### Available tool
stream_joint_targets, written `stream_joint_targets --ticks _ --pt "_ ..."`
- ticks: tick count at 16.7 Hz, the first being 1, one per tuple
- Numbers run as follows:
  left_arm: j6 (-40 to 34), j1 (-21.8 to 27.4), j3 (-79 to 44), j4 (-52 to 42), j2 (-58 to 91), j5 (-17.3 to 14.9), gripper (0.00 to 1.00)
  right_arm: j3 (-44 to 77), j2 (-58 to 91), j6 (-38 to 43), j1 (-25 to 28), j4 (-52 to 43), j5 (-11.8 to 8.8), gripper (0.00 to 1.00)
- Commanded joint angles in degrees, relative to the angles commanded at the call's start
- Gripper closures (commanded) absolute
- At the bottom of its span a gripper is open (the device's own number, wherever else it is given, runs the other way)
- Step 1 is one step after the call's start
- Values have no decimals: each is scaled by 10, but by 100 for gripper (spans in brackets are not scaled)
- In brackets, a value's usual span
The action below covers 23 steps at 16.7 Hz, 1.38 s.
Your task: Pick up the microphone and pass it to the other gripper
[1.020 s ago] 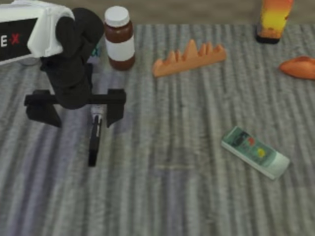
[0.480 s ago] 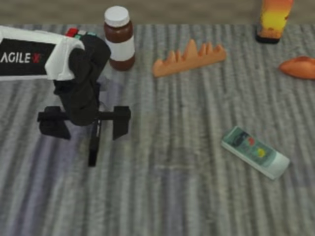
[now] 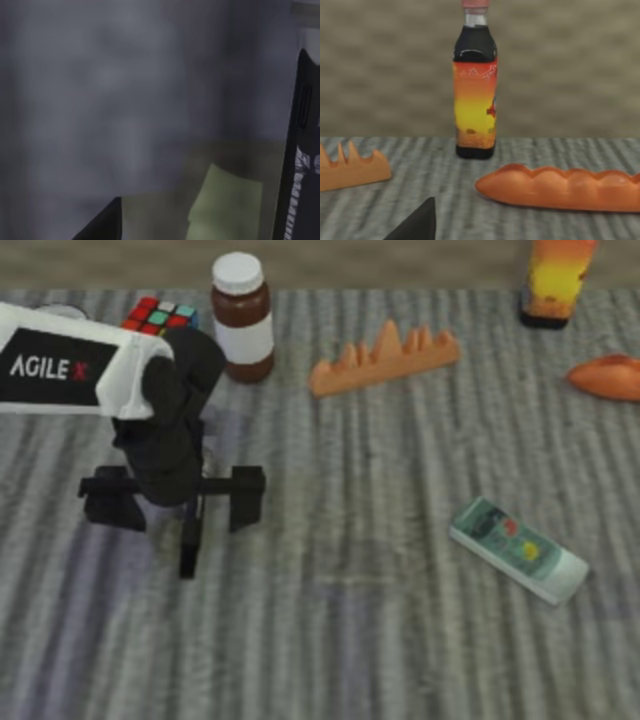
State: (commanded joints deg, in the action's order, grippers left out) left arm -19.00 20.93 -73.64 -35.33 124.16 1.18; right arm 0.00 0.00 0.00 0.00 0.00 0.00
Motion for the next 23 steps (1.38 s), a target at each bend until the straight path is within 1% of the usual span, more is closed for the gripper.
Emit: stream_joint_targets --ticks 13,14,21,22,23 --pt "0 0 0 0 0 0 98 0 0 0 0 0 0 0" --pt "0 0 0 0 0 0 100 0 0 0 0 0 0 0" --pt "0 0 0 0 0 0 100 0 0 0 0 0 0 0" --pt "8 0 -11 -14 -33 10 100 0 0 0 0 0 0 0" --pt "8 0 -11 -14 -33 10 100 0 0 0 0 0 0 0"
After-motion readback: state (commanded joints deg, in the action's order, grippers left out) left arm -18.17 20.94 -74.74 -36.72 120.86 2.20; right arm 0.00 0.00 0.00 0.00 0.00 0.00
